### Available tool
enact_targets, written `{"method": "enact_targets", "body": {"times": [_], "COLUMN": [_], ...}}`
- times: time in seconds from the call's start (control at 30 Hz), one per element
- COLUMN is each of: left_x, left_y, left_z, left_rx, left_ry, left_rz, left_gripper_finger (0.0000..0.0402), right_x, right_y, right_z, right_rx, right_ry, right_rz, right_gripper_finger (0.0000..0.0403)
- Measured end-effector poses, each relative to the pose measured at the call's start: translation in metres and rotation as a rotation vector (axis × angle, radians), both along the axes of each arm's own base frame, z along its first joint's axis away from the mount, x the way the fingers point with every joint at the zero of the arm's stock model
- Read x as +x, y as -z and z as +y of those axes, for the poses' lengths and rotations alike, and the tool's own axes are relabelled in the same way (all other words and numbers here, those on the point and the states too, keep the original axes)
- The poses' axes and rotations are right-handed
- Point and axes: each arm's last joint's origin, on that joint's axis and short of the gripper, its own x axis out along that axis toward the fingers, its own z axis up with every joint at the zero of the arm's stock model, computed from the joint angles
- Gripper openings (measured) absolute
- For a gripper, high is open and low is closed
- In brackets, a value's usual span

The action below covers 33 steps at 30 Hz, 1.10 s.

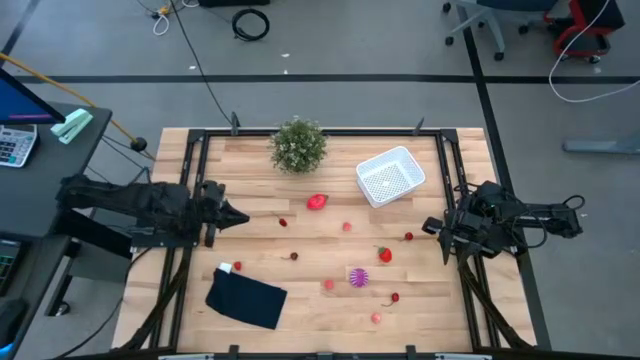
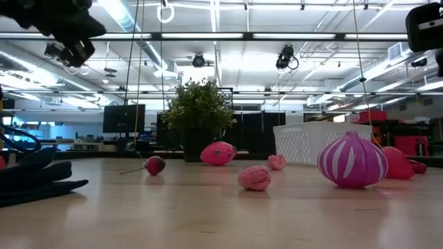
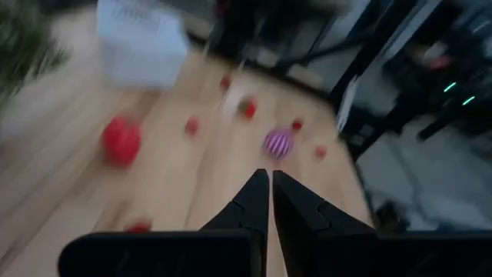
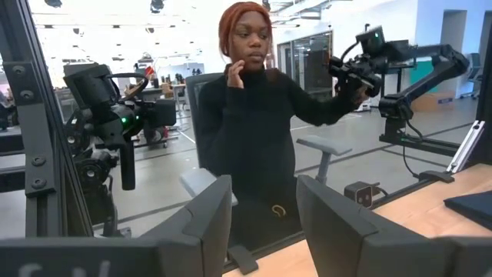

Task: Pick and placing Produce into tupperware
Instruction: Put the top left cherry into the bin

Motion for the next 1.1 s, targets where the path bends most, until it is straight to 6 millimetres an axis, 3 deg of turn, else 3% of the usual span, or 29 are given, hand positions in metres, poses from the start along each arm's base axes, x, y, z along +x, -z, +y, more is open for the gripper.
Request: {"method": "enact_targets", "body": {"times": [0.17,0.27,0.6,0.83,1.1], "left_x": [0.0,0.002,0.019,0.041,0.075], "left_y": [-0.016,-0.012,0.004,0.017,0.04], "left_z": [-0.003,-0.009,-0.03,-0.034,-0.03], "left_rx": [0.035,0.049,0.087,0.24,0.393], "left_ry": [0.041,0.112,0.215,0.088,0.07], "left_rz": [0.264,0.385,0.534,0.569,0.635], "left_gripper_finger": [0.0025,0.0024,0.0022,0.002,0.0076], "right_x": [0.0,0.0,0.0,0.0,0.0], "right_y": [0.0,0.0,0.0,0.0,0.0], "right_z": [0.0,0.0,0.0,0.0,0.0], "right_rx": [0.0,0.0,0.0,0.0,0.0], "right_ry": [0.0,0.0,0.0,0.0,0.0], "right_rz": [0.0,0.0,0.0,0.0,0.0], "right_gripper_finger": [0.0156,0.0156,0.0156,0.0156,0.0156]}}
